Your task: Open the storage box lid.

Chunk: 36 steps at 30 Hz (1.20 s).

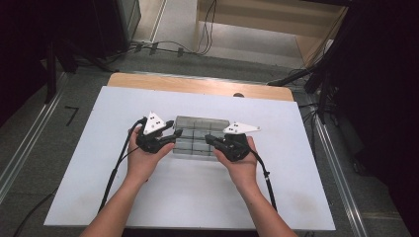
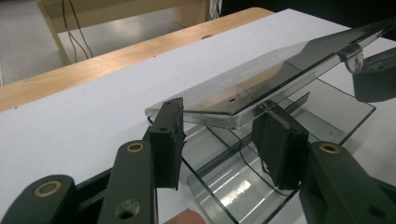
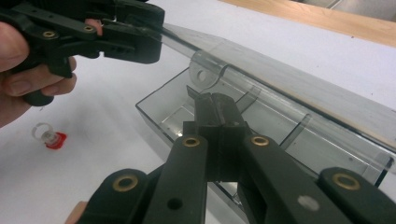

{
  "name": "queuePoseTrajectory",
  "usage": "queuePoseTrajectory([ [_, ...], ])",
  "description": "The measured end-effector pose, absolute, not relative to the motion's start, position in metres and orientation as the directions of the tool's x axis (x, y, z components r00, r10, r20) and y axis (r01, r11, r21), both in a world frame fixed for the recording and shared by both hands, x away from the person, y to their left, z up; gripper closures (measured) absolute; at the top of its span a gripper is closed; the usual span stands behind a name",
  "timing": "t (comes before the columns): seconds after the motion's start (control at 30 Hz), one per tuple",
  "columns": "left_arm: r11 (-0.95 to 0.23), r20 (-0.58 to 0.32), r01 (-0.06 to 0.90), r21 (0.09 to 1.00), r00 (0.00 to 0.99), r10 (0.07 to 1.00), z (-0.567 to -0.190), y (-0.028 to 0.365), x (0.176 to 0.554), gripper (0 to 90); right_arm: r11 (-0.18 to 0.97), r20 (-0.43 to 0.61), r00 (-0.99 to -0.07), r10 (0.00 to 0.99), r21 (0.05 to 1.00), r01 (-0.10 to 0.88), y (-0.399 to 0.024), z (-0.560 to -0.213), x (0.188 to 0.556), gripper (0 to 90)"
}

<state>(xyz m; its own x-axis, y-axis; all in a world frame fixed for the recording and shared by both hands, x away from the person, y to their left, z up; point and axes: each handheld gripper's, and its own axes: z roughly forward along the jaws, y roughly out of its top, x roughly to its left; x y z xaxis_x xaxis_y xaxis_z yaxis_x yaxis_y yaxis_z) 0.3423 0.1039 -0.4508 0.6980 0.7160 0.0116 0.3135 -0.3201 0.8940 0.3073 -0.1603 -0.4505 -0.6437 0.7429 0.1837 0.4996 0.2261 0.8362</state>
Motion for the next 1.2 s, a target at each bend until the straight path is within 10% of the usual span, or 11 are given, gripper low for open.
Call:
queuePoseTrajectory([
  [0.27,-0.316,0.011,0.308,0.898,0.7,0.714,-0.444,0.104,0.348,54.4,0.258,0.164,-0.676,0.718,0.84,0.478,-0.174,-0.441,0.296,73.3],
  [0.93,-0.287,-0.009,0.296,0.911,0.709,0.705,-0.43,0.104,0.361,57.3,0.149,0.216,-0.649,0.729,0.876,0.458,-0.245,-0.433,0.301,0.0],
  [1.2,-0.275,-0.021,0.298,0.914,0.712,0.701,-0.427,0.104,0.367,58.9,0.104,0.225,-0.634,0.74,0.893,0.438,-0.252,-0.433,0.323,0.0],
])
